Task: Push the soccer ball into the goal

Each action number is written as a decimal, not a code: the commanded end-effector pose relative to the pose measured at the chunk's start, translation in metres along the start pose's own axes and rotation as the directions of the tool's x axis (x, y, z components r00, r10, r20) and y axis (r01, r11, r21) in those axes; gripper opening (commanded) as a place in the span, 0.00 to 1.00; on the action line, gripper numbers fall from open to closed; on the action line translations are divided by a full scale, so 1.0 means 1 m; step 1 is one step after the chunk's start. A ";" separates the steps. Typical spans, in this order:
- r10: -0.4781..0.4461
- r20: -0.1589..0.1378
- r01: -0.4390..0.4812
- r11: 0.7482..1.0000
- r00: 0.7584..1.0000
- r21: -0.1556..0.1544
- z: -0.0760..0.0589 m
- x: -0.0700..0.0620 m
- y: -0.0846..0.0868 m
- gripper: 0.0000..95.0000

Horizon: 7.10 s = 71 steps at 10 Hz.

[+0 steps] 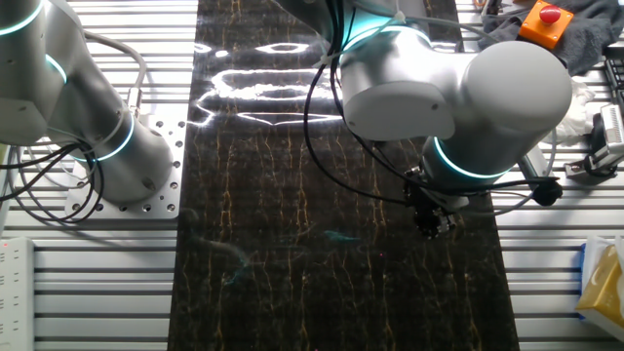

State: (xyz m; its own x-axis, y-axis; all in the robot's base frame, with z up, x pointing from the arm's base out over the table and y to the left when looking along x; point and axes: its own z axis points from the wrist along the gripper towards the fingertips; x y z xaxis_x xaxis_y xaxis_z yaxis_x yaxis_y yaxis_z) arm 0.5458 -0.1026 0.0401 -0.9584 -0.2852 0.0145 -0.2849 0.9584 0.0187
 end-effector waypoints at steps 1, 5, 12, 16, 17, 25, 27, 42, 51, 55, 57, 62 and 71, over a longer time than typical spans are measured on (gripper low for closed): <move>0.163 -0.010 -0.163 0.986 0.987 -0.039 -0.002 -0.006 0.098 0.40; 0.163 -0.014 -0.164 0.985 0.987 -0.045 -0.009 -0.007 0.109 0.40; 0.234 -0.010 -0.233 0.963 0.972 -0.136 -0.007 0.010 0.144 0.40; 0.266 -0.008 -0.264 0.950 0.964 -0.165 0.000 0.009 0.160 0.40; 0.272 -0.006 -0.269 0.948 0.962 -0.171 0.001 0.008 0.163 0.40; 0.317 0.020 -0.303 0.922 0.948 -0.240 0.010 -0.009 0.191 0.40; 0.334 0.022 -0.317 0.912 0.942 -0.262 0.009 -0.015 0.192 0.40; 0.338 -0.020 -0.337 0.926 0.941 -0.170 -0.004 -0.010 0.191 0.20; 0.092 0.018 -0.088 0.984 0.996 -0.157 -0.004 -0.010 0.191 0.20; 0.072 0.013 -0.069 0.988 0.997 -0.139 -0.004 -0.010 0.191 0.20; 0.067 0.010 -0.065 0.988 0.998 -0.140 -0.004 -0.010 0.191 0.20; 0.068 0.010 -0.066 0.987 0.998 -0.144 -0.005 -0.010 0.191 0.20; 0.061 -0.046 -0.069 0.981 0.997 -0.184 -0.010 -0.014 0.204 0.20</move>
State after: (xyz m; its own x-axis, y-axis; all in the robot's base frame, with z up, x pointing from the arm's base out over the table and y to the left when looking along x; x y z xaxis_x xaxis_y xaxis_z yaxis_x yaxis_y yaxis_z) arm 0.4994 0.0978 0.0542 -0.9725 -0.2246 0.0617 -0.2082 0.9570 0.2018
